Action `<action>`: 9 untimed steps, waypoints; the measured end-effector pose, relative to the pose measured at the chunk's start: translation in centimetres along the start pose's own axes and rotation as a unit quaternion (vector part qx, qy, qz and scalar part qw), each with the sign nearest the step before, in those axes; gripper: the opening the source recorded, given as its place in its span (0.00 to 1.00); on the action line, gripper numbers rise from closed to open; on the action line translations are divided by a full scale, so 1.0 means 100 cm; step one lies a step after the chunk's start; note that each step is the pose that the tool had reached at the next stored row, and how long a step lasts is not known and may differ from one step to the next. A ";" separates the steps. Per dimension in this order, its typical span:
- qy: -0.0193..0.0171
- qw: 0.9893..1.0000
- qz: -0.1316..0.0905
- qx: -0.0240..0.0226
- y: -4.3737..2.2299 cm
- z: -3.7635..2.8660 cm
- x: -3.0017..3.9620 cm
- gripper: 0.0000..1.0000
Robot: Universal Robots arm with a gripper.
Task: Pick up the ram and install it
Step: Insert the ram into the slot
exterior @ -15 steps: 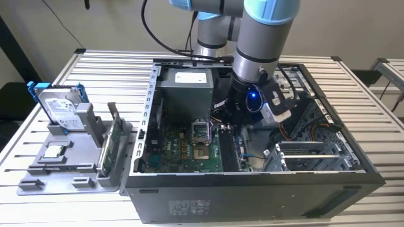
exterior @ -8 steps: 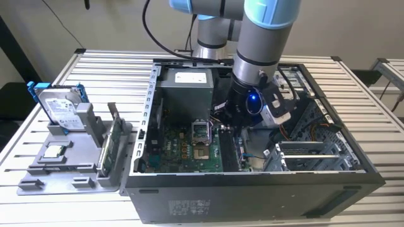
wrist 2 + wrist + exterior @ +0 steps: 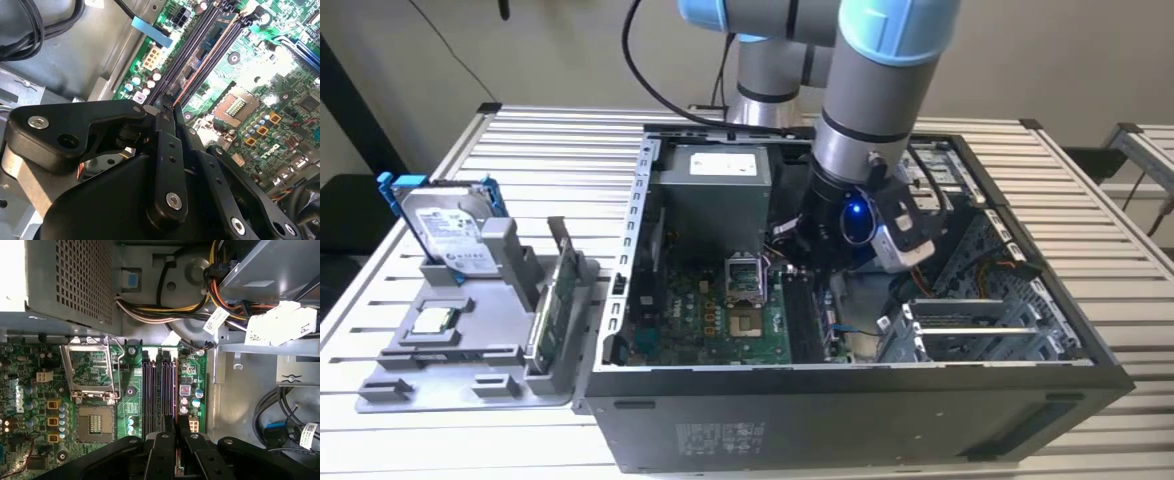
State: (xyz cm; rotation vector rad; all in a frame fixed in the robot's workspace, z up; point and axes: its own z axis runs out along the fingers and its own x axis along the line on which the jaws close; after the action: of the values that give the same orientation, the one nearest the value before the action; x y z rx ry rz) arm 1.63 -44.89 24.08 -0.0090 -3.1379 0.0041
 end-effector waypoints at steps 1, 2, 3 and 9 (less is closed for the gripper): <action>0.001 1.000 0.000 0.000 -0.0004 0.0001 0.0000 0.14; 0.001 1.000 0.000 0.000 -0.0008 0.0005 -0.0001 0.14; 0.002 1.000 0.000 0.000 -0.0019 0.0007 -0.0004 0.14; 0.004 1.000 0.000 0.000 -0.0075 0.0038 -0.0024 0.14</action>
State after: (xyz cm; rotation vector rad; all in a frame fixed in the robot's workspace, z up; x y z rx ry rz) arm 1.86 -45.65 23.70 -0.0090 -3.1297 0.0032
